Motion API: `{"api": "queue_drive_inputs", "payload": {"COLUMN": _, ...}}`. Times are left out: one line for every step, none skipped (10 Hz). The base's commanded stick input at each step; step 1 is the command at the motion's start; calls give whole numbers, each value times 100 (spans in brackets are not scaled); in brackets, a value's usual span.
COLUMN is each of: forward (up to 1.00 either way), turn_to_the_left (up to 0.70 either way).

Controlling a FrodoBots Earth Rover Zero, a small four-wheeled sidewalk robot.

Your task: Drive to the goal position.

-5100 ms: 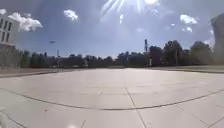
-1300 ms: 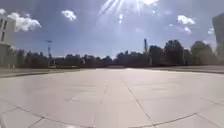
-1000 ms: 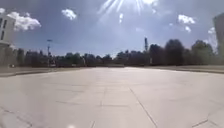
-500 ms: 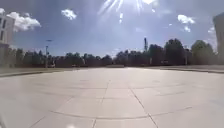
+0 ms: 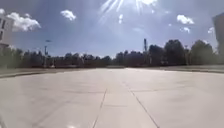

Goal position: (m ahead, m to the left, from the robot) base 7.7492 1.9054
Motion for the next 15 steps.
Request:
{"api": "queue_drive_inputs", "payload": {"forward": 70, "turn_to_the_left": 1}}
{"api": "queue_drive_inputs", "payload": {"forward": 70, "turn_to_the_left": 1}}
{"api": "queue_drive_inputs", "payload": {"forward": 70, "turn_to_the_left": 1}}
{"api": "queue_drive_inputs", "payload": {"forward": 70, "turn_to_the_left": 1}}
{"api": "queue_drive_inputs", "payload": {"forward": 70, "turn_to_the_left": 1}}
{"api": "queue_drive_inputs", "payload": {"forward": 70, "turn_to_the_left": 1}}
{"api": "queue_drive_inputs", "payload": {"forward": 70, "turn_to_the_left": 1}}
{"api": "queue_drive_inputs", "payload": {"forward": 70, "turn_to_the_left": 1}}
{"api": "queue_drive_inputs", "payload": {"forward": 70, "turn_to_the_left": 1}}
{"api": "queue_drive_inputs", "payload": {"forward": 70, "turn_to_the_left": 1}}
{"api": "queue_drive_inputs", "payload": {"forward": 70, "turn_to_the_left": 1}}
{"api": "queue_drive_inputs", "payload": {"forward": 70, "turn_to_the_left": 1}}
{"api": "queue_drive_inputs", "payload": {"forward": 70, "turn_to_the_left": 1}}
{"api": "queue_drive_inputs", "payload": {"forward": 70, "turn_to_the_left": 1}}
{"api": "queue_drive_inputs", "payload": {"forward": 70, "turn_to_the_left": 1}}
